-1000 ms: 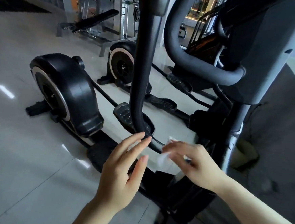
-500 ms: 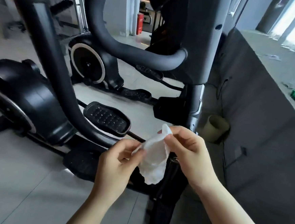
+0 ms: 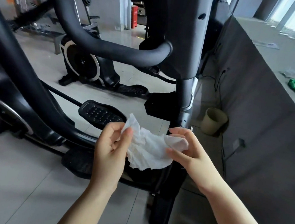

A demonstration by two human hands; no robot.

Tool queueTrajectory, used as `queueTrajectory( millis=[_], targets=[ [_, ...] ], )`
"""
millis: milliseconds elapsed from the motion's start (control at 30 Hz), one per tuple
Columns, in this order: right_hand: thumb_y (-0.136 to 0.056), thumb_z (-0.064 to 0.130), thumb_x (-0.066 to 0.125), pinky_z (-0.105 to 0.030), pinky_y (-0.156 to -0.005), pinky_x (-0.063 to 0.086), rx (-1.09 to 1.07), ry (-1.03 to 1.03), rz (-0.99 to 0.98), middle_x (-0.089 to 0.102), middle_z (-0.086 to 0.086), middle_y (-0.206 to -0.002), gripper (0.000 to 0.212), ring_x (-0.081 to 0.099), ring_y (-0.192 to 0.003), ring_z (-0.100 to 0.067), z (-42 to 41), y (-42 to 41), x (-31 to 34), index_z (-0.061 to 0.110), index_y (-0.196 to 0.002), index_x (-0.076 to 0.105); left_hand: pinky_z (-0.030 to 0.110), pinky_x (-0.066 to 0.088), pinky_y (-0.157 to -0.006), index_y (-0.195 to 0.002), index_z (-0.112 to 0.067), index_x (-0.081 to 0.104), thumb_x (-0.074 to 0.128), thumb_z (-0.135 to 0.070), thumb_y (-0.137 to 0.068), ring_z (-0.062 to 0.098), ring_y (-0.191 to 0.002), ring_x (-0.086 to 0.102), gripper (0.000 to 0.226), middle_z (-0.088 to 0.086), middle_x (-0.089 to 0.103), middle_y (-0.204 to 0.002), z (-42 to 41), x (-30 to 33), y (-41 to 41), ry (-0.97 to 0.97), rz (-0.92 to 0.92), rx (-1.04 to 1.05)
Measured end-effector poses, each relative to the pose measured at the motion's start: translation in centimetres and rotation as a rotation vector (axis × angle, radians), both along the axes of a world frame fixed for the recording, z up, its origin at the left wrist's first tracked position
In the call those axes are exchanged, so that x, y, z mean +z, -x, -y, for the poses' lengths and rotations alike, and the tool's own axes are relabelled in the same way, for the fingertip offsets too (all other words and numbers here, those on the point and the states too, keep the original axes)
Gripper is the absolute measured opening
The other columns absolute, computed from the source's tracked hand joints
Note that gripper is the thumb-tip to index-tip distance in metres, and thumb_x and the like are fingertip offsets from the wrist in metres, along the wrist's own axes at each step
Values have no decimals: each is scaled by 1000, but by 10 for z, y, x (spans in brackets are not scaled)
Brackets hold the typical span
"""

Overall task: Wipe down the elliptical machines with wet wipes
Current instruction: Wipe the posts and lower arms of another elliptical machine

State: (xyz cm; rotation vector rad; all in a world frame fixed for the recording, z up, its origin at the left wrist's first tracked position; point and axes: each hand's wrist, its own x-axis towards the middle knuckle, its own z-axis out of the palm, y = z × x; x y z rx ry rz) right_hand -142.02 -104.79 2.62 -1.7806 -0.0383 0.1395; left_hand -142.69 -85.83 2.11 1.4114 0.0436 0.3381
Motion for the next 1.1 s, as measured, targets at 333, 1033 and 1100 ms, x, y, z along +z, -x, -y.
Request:
queueTrajectory(
  millis=[333, 1033, 1100],
  targets=[
    [-80, 29, 79, -25, -60, 47, -39, 184, 135, 63, 8, -68, 17, 56, -61, -7, -14, -34, 10, 21, -72, 67, 12, 48, -64, -89, -26, 59, 62, -29, -90, -3, -75, 64, 4, -16, 71, -81, 5, 9, -23, -88, 105, 24],
    [-69, 5, 70, -19, -52, 44, 184, -398, 17, 60, -1, -67, 16, 55, -57, -11, 116, -75, 8, 19, -68, 63, 11, 45, -87, -106, -32, 66, 67, -44, -84, 8, -107, 62, 25, -15, 67, -106, 128, -18, -57, -521, 164, -228],
    [-63, 9, 74, -19, -57, 44, 222, -339, 80, 58, 0, -68, 20, 53, -61, -10, 149, -87, 4, 24, -64, 60, 8, 45, -80, -99, -38, 68, 77, -49, -75, 0, -97, 65, 28, -17, 71, -97, 167, -15, -65, -388, 10, -267]
  ],
)
